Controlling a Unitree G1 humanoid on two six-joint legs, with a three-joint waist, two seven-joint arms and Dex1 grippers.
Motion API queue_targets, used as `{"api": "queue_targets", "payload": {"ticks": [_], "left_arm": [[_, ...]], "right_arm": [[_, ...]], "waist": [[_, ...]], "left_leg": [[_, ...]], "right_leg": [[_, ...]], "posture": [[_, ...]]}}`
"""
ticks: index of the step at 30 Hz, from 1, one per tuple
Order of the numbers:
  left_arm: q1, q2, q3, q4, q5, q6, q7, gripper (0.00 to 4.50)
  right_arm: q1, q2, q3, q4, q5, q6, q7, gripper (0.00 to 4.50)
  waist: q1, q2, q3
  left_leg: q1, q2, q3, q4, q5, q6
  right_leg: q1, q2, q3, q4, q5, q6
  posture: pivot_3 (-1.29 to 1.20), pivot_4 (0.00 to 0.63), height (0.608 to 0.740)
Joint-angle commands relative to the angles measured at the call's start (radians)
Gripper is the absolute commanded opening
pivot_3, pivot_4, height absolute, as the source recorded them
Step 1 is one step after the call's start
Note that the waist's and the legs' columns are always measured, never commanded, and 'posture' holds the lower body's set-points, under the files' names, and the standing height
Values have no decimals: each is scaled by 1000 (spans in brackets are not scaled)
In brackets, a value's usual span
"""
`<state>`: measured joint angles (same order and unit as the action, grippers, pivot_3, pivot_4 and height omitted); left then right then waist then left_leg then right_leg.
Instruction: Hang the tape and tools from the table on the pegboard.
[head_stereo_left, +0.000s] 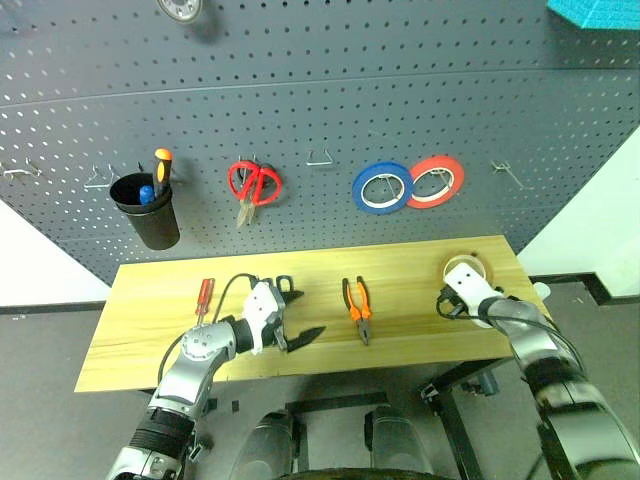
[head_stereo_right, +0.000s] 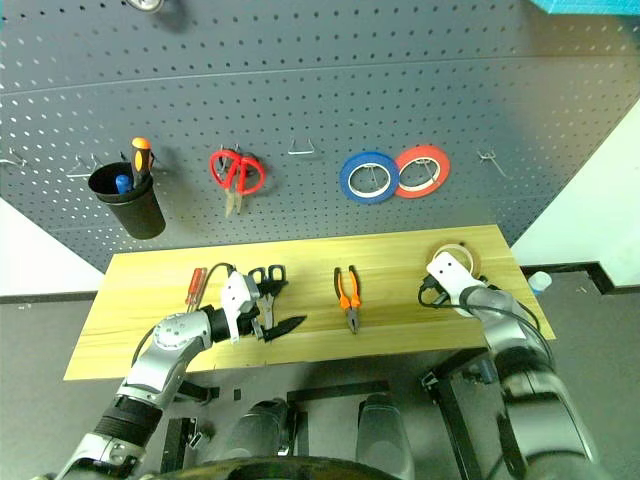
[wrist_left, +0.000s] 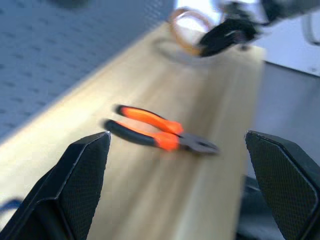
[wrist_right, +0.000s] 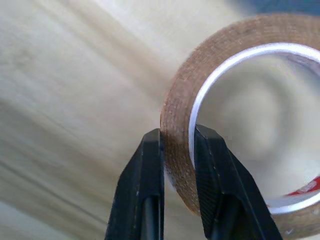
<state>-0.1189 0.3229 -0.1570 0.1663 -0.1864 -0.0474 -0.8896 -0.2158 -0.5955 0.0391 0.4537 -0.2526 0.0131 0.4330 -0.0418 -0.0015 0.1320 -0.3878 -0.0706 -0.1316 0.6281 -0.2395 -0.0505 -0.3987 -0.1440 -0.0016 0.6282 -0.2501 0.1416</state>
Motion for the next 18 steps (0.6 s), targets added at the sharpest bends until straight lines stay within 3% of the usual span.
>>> {"api": "queue_targets", "payload": {"ticks": [1,4,8,13,18], "left_arm": [[-59,-39,6,35,-19,-86,-7,4500],[-108,-71,7,93,-15,-154,-15,4500],[-199,-121,16,193,-14,-291,-26,4500],[-281,-165,7,284,-23,-362,-64,4500],[-304,-205,-11,301,-39,-323,-100,4500]], "right_arm": [[134,-57,-76,-300,-87,-66,-144,480],[202,-101,-102,-396,-170,-119,-246,480],[128,-169,-132,-339,-219,-156,-332,480],[-47,-216,-107,-135,-146,-235,-267,480],[-238,-205,-66,129,-79,-338,-171,480]], "waist": [[0,1,-1],[-3,1,-1],[-16,1,-4],[-33,1,-5],[-38,3,-6]], "left_leg": [[-1,0,1,1,0,0],[-1,-1,3,4,0,0],[0,2,5,5,1,2],[-1,3,5,9,3,4],[-1,5,5,8,3,4]], "right_leg": [[0,0,0,0,0,0],[1,-1,0,-2,0,2],[8,2,0,-15,9,-1],[10,4,1,-17,13,-1],[9,6,1,-17,17,0]], "posture": [[-152,50,740],[-186,42,740],[-211,34,740],[-212,33,740],[-198,32,740]]}}
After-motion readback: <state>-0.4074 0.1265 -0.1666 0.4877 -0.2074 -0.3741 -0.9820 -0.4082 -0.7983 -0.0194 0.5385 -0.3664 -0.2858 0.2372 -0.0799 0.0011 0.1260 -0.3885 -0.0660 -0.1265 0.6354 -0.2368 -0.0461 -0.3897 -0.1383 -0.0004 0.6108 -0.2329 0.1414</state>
